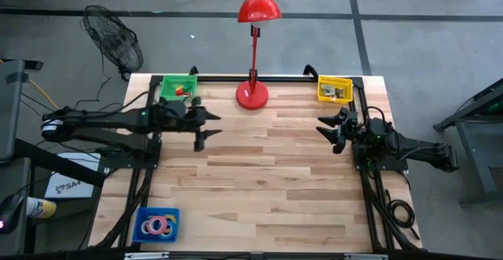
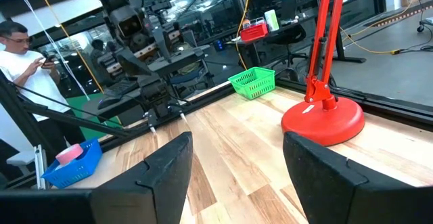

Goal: Pick and place Stapler, Stapler remover, tape
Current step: Return to Home Position

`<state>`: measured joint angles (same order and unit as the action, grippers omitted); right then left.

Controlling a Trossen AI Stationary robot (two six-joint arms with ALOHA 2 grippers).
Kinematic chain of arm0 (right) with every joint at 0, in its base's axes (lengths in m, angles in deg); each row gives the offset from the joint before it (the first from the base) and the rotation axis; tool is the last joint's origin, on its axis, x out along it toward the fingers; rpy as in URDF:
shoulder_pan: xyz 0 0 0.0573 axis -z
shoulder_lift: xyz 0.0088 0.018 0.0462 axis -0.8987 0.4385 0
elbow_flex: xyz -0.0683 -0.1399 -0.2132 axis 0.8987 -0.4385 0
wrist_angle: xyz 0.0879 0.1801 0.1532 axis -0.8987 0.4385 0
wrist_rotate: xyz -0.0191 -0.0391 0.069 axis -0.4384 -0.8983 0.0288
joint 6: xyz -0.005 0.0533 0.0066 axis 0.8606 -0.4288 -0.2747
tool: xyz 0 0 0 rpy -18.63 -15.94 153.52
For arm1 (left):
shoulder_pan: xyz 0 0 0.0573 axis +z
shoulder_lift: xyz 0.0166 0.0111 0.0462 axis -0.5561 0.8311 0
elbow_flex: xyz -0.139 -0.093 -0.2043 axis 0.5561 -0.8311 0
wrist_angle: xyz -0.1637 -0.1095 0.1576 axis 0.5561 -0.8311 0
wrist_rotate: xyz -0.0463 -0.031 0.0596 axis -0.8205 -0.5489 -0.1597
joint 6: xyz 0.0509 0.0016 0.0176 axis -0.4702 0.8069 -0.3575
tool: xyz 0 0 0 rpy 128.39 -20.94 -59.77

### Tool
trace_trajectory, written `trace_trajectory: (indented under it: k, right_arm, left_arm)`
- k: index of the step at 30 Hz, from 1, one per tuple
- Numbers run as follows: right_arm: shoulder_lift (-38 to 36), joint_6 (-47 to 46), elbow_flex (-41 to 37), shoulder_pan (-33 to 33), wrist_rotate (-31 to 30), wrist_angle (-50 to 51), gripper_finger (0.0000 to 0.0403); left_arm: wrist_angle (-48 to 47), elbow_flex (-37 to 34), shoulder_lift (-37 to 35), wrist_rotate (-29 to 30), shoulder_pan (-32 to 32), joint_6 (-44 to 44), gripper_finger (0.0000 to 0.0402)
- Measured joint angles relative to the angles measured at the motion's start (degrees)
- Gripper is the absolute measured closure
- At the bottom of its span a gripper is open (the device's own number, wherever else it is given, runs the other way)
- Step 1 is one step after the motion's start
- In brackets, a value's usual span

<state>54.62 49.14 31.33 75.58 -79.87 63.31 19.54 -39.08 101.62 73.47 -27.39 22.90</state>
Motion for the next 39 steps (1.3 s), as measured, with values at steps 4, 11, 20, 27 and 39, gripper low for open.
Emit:
trace_trajectory:
  k: [4,11,20,27,39]
  right_arm:
    - [0.0,0.0,0.0,0.0,0.0,0.0,0.018]
    - [0.0,0.0,0.0,0.0,0.0,0.0,0.0181]
    - [0.0,0.0,0.0,0.0,0.0,0.0,0.018]
    - [0.0,0.0,0.0,0.0,0.0,0.0,0.0181]
    - [0.0,0.0,0.0,0.0,0.0,0.0,0.0181]
  left_arm:
    - [0.4,-5.9,-8.0,1.6,0.0,0.0,0.0195]
    - [-0.3,-15.4,-22.4,1.9,0.0,-0.1,0.0195]
    - [-0.4,-26.1,-41.1,2.3,0.0,-1.7,0.0195]
    - [0.5,-29.7,-50.7,-3.2,0.0,-15.3,0.0195]
    - [15.8,-36.1,-50.7,-13.7,0.0,-24.1,0.0195]
